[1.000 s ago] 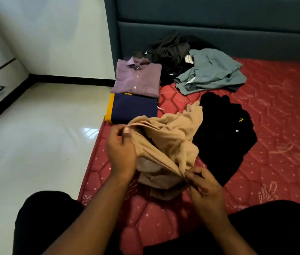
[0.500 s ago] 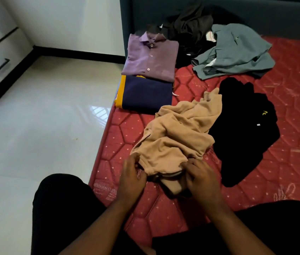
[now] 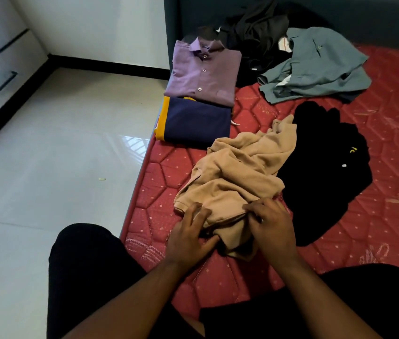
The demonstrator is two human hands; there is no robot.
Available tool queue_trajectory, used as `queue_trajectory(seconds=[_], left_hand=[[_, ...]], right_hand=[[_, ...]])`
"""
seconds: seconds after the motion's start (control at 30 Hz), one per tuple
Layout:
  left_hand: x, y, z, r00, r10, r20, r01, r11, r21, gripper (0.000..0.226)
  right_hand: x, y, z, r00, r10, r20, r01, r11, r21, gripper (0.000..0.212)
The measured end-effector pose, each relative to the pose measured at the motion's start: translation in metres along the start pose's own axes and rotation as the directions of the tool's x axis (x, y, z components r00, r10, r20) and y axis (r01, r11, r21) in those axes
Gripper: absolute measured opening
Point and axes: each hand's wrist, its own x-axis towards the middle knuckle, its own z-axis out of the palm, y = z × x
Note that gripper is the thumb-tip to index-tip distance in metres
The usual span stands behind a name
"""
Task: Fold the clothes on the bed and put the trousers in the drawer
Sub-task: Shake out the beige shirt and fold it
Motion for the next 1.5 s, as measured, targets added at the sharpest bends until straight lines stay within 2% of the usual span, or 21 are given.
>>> queue_trajectory(seconds=[0.1,0.17,0.3,0.4,0.53,0.6,0.7,0.8,0.87,0.93,1.0,1.07,1.13,1.23,1.3,1.37,1.43,1.5], left_hand=[[0.01,0.006,-0.003,0.999,0.009,-0.053,-0.007,1.0,0.03,0.041],[0.019,0.007,-0.011,0.992,0.022,-0.121,-0.017,0.999,0.047,0.039],[0.044,0.024,-0.033,0.988,0.063,-0.142,-0.047,0.993,0.111,0.051],[0.057,0.061,-0.043,0.98,0.013,-0.199,0.0,0.998,0.068,0.061],[0.08,0.118,-0.059,0.911,0.074,-0.406,-0.086,0.996,-0.011,0.034],[0.094,0.133,-0.071,0.893,0.088,-0.441,-0.102,0.995,-0.007,0.03],[0.114,0.147,-0.093,0.889,0.115,-0.442,-0.119,0.993,0.02,0.024],[0.125,0.154,-0.102,0.896,0.101,-0.432,-0.167,0.979,-0.12,0.023],[0.129,0.153,-0.103,0.91,0.055,-0.411,-0.132,0.978,-0.162,0.027],[0.129,0.149,-0.098,0.923,0.061,-0.381,-0.079,0.996,-0.031,0.029],[0.127,0.153,-0.09,0.962,0.057,-0.267,-0.019,0.99,0.142,0.022],[0.136,0.156,-0.091,0.987,0.006,-0.161,0.027,0.979,0.202,0.021],[0.16,0.158,-0.109,0.981,0.044,-0.191,0.0,0.974,0.226,0.027],[0.2,0.165,-0.14,0.879,0.243,-0.411,-0.163,0.962,0.219,0.028],[0.215,0.177,-0.143,0.817,0.323,-0.477,-0.312,0.944,0.105,0.023],[0.224,0.182,-0.133,0.816,0.329,-0.475,-0.385,0.923,-0.023,0.028],[0.233,0.18,-0.122,0.831,0.343,-0.438,-0.422,0.902,-0.093,0.029],[0.244,0.177,-0.121,0.847,0.34,-0.408,-0.427,0.893,-0.144,0.02]], right_hand=[[0.003,-0.008,-0.007,0.999,-0.012,-0.046,0.013,1.0,0.018,0.02],[0.01,-0.015,-0.016,0.997,-0.015,-0.082,0.02,0.998,0.057,0.018],[0.033,-0.033,-0.042,0.983,-0.012,-0.181,0.04,0.988,0.15,0.015],[0.052,-0.049,-0.059,0.983,0.01,-0.183,0.028,0.978,0.205,0.014],[0.075,-0.065,-0.086,0.991,0.007,-0.134,0.034,0.954,0.299,0.01],[0.083,-0.069,-0.1,0.994,-0.001,-0.113,0.038,0.945,0.324,0.012],[0.094,-0.072,-0.13,0.991,-0.069,-0.115,0.097,0.96,0.264,0.014],[0.106,-0.074,-0.157,0.982,-0.156,-0.105,0.168,0.979,0.118,0.018],[0.113,-0.074,-0.17,0.981,-0.176,-0.079,0.181,0.982,0.053,0.022],[0.119,-0.074,-0.177,0.985,-0.165,-0.056,0.166,0.986,0.017,0.024],[0.122,-0.073,-0.182,0.993,-0.113,-0.032,0.113,0.994,0.005,0.022],[0.122,-0.069,-0.182,0.999,-0.043,-0.023,0.044,0.999,0.028,0.017],[0.121,-0.062,-0.184,0.994,0.085,-0.073,-0.075,0.987,0.139,0.01],[0.121,-0.051,-0.188,0.951,0.286,-0.121,-0.224,0.901,0.371,0.008],[0.127,-0.049,-0.192,0.93,0.347,-0.121,-0.244,0.83,0.503,0.006],[0.137,-0.051,-0.196,0.917,0.389,-0.084,-0.244,0.715,0.655,0.009],[0.147,-0.053,-0.202,0.902,0.431,0.024,-0.272,0.523,0.808,0.017],[0.154,-0.049,-0.209,0.892,0.424,0.153,-0.321,0.359,0.876,0.02]])
